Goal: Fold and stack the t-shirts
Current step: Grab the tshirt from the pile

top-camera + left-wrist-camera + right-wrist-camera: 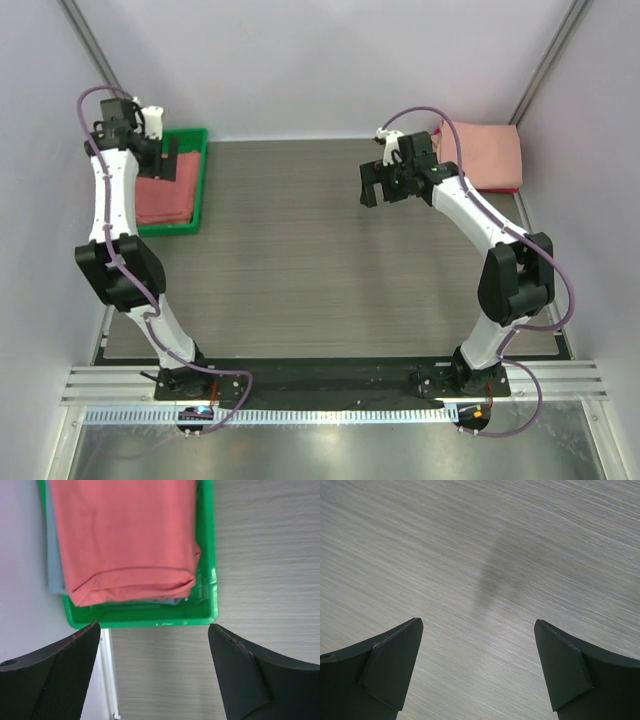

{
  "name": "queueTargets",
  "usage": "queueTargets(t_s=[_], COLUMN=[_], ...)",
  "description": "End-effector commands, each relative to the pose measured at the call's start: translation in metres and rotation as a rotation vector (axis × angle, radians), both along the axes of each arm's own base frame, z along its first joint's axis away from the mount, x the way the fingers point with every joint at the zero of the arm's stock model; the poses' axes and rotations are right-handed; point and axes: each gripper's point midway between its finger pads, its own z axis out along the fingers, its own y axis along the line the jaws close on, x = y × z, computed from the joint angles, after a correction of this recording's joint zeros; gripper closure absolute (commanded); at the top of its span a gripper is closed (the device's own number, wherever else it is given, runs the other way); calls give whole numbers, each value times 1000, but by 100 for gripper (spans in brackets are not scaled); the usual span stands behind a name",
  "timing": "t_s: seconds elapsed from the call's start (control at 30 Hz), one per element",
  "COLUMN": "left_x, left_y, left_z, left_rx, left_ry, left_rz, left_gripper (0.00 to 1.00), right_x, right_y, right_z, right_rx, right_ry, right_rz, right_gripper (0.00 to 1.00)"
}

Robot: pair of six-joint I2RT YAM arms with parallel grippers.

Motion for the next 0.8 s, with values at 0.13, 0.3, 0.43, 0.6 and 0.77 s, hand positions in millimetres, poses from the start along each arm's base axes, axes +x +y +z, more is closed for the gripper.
queueTargets(t_s=[0.13, 0.3, 0.43, 0.6, 0.77], left_x=[8, 22, 23, 25, 31], left_y=[-2, 22, 35, 40, 42], left_z=[-51, -83, -104, -126, -144], left_rx=[-77, -189, -162, -149, -152], left_ry=[137, 194, 236, 284, 308], left_rz=[-75, 26, 29, 27, 35], left_gripper=[27, 42, 44, 45, 46], right_x=[-6, -7, -8, -7, -1], right_y=[3, 5, 4, 11, 17], right_z=[-12, -20, -33, -42, -44], right_rx=[-93, -97, -105, -79, -61], right_ry=[14, 36, 66, 96, 99], right_rz=[161, 187, 192, 212, 224], right_gripper=[0, 0, 0, 0, 0])
